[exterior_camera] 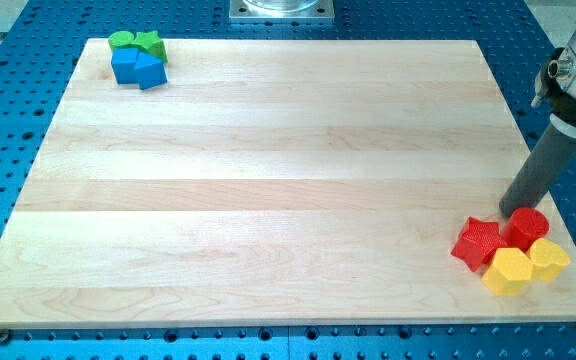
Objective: Separate the red star from the group of red and yellow blocks
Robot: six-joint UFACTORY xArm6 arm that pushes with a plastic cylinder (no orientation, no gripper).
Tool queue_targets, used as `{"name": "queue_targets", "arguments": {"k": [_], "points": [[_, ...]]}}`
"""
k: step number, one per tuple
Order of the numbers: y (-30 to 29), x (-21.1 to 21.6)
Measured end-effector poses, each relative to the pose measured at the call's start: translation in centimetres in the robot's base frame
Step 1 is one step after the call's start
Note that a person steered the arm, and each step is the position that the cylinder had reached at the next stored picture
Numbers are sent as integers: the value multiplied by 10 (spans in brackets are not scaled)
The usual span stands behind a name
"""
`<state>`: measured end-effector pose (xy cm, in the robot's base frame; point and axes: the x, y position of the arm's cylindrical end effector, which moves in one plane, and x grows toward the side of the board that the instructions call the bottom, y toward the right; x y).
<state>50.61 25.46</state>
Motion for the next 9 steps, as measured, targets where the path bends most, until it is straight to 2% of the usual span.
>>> {"name": "queue_targets", "arguments": {"k": [1, 2, 3, 4, 5, 6, 7, 9], "points": [[0, 0], [26, -26], [85, -60], [90, -40], [84, 26], [55, 92], [25, 102], [-52, 78]]}}
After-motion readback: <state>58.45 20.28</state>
